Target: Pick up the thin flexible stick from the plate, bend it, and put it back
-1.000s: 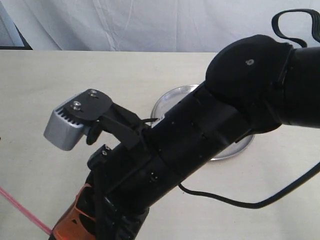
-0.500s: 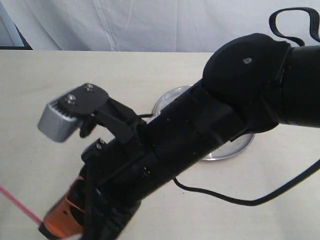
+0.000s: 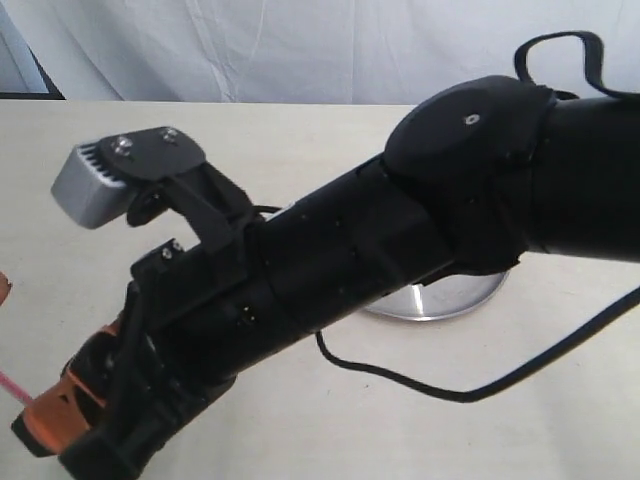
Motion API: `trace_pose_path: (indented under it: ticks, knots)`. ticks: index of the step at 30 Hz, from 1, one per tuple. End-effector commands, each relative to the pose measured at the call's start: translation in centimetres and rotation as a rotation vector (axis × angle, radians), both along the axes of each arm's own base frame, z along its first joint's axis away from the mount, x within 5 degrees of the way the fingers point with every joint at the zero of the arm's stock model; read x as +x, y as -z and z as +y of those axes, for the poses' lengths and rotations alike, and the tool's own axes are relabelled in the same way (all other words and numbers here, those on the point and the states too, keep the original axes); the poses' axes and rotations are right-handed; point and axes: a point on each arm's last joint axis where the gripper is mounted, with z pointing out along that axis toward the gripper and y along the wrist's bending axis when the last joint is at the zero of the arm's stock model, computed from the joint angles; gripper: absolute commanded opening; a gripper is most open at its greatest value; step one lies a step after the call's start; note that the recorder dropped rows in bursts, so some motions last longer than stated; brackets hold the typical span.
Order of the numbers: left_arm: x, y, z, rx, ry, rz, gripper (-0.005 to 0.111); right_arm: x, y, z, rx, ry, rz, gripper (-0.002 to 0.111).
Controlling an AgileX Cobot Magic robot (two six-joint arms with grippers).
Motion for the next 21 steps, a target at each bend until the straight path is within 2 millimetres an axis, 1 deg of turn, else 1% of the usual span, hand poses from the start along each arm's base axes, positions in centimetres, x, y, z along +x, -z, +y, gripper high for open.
trace_pose_path:
  ticks: [1,3,6,8,10,12,18,21]
  knots:
    - [-0.1,0.0,-0.1,-0.004,0.015,-0.001,0.000,-0.6,-0.1,1.5,0.013,-0.050,-0.029,0.045]
    - [-0.2,0.0,-0.2,-0.003,0.027,-0.004,0.000,-0.7,0.0,2.2,0.012,-0.052,-0.036,0.045]
    - [-0.2,0.0,-0.2,-0.002,0.035,-0.007,0.000,-0.2,0.5,2.8,0.001,-0.050,-0.032,0.045]
    - [-0.3,0.0,-0.2,-0.003,0.039,-0.007,0.000,0.0,0.8,3.0,-0.007,-0.050,-0.031,0.041]
    - [-0.3,0.0,-0.2,-0.003,0.042,-0.008,0.000,0.1,1.1,3.1,-0.013,-0.050,-0.026,0.023]
    - [-0.3,0.0,-0.3,-0.001,0.041,-0.008,0.000,-0.1,1.1,3.1,-0.011,-0.066,-0.014,-0.001]
    - [-0.1,0.7,-0.3,0.103,0.012,0.002,0.000,-1.4,0.2,2.8,0.036,-0.181,0.065,0.000]
    - [-0.1,0.8,-0.3,0.122,0.011,0.004,0.000,-1.7,-0.6,2.5,0.055,-0.193,0.051,0.000]
